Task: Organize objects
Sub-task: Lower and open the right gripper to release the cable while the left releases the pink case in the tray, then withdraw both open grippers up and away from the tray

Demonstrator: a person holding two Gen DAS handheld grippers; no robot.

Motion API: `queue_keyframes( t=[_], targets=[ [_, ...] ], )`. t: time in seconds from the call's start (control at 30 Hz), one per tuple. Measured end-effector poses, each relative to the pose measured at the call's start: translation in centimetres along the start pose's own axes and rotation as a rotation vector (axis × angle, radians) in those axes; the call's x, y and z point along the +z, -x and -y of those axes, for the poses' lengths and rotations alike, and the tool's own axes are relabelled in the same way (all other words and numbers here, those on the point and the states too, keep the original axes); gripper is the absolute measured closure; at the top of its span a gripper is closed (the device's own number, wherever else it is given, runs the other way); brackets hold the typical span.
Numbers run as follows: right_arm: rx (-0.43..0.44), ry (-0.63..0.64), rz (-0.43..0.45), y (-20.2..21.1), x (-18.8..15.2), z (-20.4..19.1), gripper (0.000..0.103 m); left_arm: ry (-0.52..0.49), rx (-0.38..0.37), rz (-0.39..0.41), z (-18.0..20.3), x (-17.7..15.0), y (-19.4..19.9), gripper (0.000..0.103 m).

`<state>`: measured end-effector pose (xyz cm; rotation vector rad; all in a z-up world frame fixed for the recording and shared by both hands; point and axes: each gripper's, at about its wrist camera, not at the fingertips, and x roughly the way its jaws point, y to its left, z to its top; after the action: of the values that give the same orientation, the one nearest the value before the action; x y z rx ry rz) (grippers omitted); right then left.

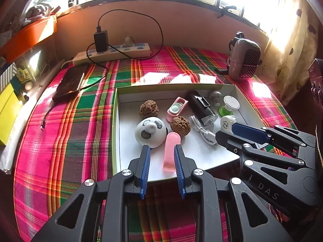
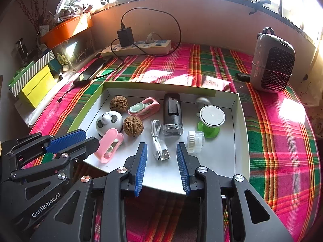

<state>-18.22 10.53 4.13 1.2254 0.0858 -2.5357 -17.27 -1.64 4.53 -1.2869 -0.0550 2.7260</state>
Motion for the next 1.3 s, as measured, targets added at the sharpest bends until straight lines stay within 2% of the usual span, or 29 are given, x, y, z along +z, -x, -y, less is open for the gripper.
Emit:
queue_keyframes(
  t=[0.13, 0.23, 0.83, 1.3],
  targets=[
    [-0.009, -0.008, 0.019, 0.9, -0.4, -0.2, 0.071, -0.002, 0.03, 0.019, -0.1, -0.4, 0.8, 0.081],
    [-0.016, -0.019, 0.031, 1.5, -0.8, -0.2, 0.067, 0.007, 0.032, 0.023, -0.3, -0.8, 1.4, 0.081],
    [-0.086, -0.048, 0.066, 4.8, -3.9, 0.0, 0.067, 0.023, 0.08, 0.047, -0.6, -3.9, 4.0, 0.081],
    [-0.174, -0.068, 0.023, 5.0, -7.2, 1.1, 0.067, 0.017, 0.109, -0.01, -0.8, -7.3, 3.4, 0.081]
  ],
)
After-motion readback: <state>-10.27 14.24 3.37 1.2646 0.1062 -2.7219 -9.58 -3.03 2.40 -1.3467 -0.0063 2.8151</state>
